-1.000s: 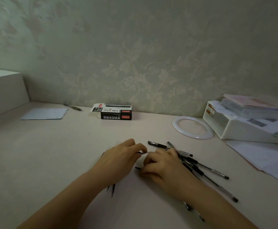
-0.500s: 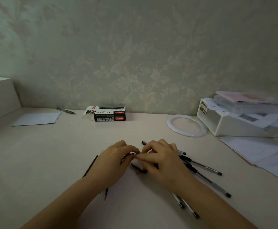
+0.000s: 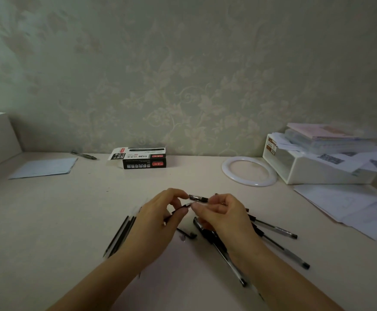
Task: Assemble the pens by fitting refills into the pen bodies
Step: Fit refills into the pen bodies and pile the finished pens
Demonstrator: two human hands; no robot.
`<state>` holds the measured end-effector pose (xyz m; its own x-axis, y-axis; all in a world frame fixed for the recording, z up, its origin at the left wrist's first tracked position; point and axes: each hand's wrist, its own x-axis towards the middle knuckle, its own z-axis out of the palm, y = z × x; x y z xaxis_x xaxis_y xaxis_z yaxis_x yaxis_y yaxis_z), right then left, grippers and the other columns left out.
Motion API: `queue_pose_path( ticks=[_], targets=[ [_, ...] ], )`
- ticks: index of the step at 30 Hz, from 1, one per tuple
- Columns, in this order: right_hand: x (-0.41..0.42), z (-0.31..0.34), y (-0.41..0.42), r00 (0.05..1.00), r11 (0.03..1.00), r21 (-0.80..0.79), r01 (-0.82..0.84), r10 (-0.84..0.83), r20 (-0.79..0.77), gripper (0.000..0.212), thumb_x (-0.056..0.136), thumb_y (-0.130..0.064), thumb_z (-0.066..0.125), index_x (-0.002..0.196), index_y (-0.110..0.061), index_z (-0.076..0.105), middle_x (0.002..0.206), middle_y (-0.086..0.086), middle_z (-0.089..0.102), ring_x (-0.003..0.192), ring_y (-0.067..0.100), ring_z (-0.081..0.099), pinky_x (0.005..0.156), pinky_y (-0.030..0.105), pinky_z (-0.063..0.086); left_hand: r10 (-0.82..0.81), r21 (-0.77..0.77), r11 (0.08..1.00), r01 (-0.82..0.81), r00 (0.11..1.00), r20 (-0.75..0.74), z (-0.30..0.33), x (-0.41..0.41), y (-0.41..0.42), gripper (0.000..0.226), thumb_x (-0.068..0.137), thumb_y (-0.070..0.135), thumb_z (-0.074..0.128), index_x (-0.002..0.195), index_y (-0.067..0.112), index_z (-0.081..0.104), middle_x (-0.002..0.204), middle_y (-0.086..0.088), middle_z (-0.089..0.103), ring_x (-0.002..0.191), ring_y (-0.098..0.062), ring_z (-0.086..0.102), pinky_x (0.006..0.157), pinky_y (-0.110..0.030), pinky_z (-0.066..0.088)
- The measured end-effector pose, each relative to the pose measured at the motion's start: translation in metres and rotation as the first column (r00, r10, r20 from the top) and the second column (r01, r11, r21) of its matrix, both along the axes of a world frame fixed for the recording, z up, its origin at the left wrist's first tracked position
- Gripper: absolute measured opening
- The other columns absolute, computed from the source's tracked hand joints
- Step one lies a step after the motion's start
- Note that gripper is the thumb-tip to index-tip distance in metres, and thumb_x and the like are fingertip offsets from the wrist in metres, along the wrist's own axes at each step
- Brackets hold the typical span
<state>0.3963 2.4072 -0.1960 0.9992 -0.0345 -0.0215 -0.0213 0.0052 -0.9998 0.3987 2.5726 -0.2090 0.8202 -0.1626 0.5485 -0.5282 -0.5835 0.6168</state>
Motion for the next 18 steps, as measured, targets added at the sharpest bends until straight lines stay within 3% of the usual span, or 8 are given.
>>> queue_pose_path(
  ticks=[6,11,18],
  targets=[
    [0.0006,-0.0043,0.0002,0.993,0.991,0.073,-0.113,0.114,-0.003,0.002,0.082,-0.021,0.077,0.084,-0.022,0.078,0.079,0.005,0.076,0.07,0.01,0.069,0.069,0.02,0.054,-0.059,0.048,0.997,0.054,0.994,0.087,0.0007,-0.0019,-0.0038,0.032,0.087,0.009,0.066,0.104,0.035,0.057,0.083,0.02,0.056,0.063,0.007,0.055,0.058,0.001,0.039],
    [0.0017,-0.006,-0.0015,0.988,0.977,0.171,-0.13,0.142,-0.061,0.005,0.082,-0.017,0.077,0.085,-0.02,0.08,0.084,0.01,0.076,0.073,0.012,0.069,0.079,0.027,0.056,-0.07,0.054,0.996,0.067,0.995,0.07,0.0002,-0.0015,-0.0003,0.025,0.089,0.012,0.066,0.105,0.031,0.061,0.084,0.02,0.057,0.066,0.006,0.056,0.06,-0.001,0.04],
    [0.0084,-0.0019,-0.0076,0.984,0.925,0.37,-0.09,0.14,-0.112,0.013,0.084,-0.007,0.072,0.096,-0.003,0.076,0.091,0.012,0.076,0.077,0.015,0.071,0.07,0.021,0.057,-0.074,0.054,0.996,0.073,0.997,0.016,-0.0034,-0.0022,-0.0015,0.015,0.092,0.014,0.061,0.103,0.025,0.065,0.09,0.022,0.059,0.082,0.008,0.056,0.067,-0.001,0.04]
  ],
)
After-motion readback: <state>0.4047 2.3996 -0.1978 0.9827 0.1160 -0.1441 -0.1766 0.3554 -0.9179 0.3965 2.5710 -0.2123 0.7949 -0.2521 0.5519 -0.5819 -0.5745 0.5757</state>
